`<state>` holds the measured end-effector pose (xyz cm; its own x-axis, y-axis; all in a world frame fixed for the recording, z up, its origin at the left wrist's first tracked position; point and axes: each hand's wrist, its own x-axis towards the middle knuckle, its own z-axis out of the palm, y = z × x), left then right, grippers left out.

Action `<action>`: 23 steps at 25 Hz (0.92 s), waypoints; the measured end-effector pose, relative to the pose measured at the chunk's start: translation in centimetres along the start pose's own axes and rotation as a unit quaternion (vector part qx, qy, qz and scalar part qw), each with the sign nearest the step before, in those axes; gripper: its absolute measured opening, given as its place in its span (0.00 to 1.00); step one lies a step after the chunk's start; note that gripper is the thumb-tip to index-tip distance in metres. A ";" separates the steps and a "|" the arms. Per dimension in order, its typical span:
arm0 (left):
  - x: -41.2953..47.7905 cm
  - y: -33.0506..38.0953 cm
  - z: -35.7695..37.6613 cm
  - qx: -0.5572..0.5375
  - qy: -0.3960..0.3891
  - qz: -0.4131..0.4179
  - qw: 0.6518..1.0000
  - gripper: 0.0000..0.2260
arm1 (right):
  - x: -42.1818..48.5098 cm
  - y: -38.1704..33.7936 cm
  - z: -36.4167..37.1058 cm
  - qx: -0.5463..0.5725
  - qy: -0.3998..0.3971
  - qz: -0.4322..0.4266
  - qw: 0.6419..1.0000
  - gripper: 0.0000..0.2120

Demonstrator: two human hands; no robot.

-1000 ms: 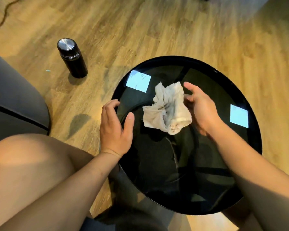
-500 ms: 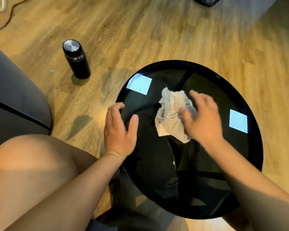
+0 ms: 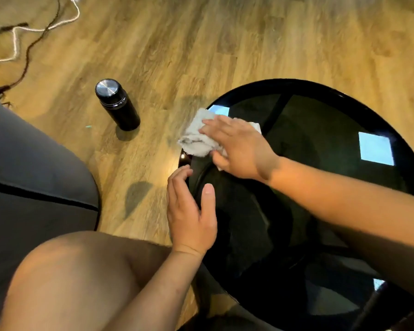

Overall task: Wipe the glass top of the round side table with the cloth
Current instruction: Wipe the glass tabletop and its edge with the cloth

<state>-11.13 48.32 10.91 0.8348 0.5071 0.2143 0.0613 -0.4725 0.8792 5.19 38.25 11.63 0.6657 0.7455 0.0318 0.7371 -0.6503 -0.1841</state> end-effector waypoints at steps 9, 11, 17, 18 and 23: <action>0.0 0.3 -0.3 -0.018 -0.013 -0.016 1.000 0.19 | -6.8 19.6 -5.7 0.021 0.072 0.424 0.903 0.28; 0.2 0.3 -0.2 -0.023 -0.010 -0.017 1.000 0.18 | -8.4 20.7 -6.3 0.008 0.071 0.466 0.882 0.30; 0.0 0.3 -0.2 -0.022 -0.015 -0.013 1.000 0.19 | -3.3 9.1 -2.8 0.027 0.129 0.311 0.941 0.25; 0.0 0.2 -0.2 -0.022 -0.015 -0.012 1.000 0.20 | -2.9 6.1 -2.2 0.049 0.134 0.273 0.952 0.24; -0.2 0.6 -0.4 -0.053 0.013 -0.020 0.998 0.21 | -11.2 -8.3 -0.7 0.106 0.009 0.014 0.994 0.22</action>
<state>-11.43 48.25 11.55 0.8185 0.5426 0.1887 0.0340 -0.3736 0.9270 -8.32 35.18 13.46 0.6884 0.7242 0.0405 0.6787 -0.6235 -0.3881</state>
